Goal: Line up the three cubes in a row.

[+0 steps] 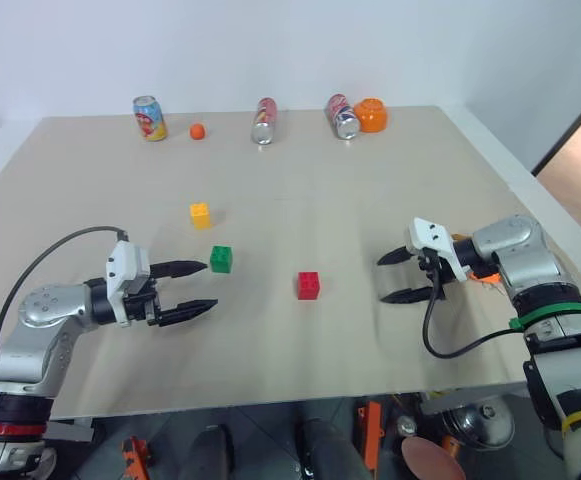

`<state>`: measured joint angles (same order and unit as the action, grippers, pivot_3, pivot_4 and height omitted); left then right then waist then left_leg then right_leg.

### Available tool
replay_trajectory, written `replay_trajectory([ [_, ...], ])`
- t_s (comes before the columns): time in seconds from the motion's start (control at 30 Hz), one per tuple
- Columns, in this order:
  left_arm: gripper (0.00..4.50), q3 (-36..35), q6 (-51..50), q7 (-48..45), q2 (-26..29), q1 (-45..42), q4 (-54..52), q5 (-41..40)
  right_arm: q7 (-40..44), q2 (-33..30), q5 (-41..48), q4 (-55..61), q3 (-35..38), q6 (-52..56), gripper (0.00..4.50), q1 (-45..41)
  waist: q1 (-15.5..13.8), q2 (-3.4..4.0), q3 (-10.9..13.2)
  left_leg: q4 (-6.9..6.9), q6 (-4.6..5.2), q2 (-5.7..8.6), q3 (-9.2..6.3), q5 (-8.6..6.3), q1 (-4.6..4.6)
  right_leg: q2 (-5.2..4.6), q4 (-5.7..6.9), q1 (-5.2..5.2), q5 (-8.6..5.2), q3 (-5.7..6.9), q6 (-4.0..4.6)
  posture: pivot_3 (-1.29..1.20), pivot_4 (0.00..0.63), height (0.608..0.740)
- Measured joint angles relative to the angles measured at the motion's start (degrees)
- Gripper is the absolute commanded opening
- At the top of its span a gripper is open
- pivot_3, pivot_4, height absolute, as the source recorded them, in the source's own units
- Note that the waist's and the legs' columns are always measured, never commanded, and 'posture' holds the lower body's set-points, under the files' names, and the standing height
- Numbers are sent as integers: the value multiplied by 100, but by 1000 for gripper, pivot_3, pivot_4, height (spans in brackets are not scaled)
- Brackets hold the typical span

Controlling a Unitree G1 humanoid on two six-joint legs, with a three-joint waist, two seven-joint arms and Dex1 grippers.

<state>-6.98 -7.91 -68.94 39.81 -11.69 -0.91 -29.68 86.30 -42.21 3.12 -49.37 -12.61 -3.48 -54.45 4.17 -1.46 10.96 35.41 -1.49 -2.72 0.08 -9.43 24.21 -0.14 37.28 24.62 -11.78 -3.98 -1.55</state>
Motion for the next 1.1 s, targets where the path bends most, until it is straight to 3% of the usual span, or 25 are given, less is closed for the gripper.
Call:
replay_trajectory([
  [0.13,3576,-197,23,273,-4,158,90,80,-595,246,465,48,749,487,4309,-704,30,0,0,1,3,-3,-3,2,1,11,13,14,6,-7,4,0,150,740],
  [0.23,3576,-504,23,578,-70,182,286,43,-958,564,958,718,1203,966,4309,-670,23,-7,-4,0,2,-6,-7,2,8,17,14,16,6,-7,3,0,150,740],
  [0.6,3576,-702,-59,715,-166,243,566,-59,-1634,1055,1744,3912,1189,2578,4309,1125,-73,-14,-8,2,-4,-3,-7,-2,62,16,14,66,19,-8,-32,0,150,740],
  [0.73,3576,-411,138,450,-179,-274,1225,174,-1645,1068,1956,4644,989,2969,4309,1361,-102,-15,-9,10,-2,-6,-8,1,55,22,14,61,14,-8,-7,0,150,740],
  [1.1,3576,287,947,-321,-351,-1892,3523,986,-1878,1016,2113,5036,993,3234,4309,1575,-147,-24,-15,30,-1,-6,-5,6,65,25,14,62,33,-11,-11,0,150,740],
])
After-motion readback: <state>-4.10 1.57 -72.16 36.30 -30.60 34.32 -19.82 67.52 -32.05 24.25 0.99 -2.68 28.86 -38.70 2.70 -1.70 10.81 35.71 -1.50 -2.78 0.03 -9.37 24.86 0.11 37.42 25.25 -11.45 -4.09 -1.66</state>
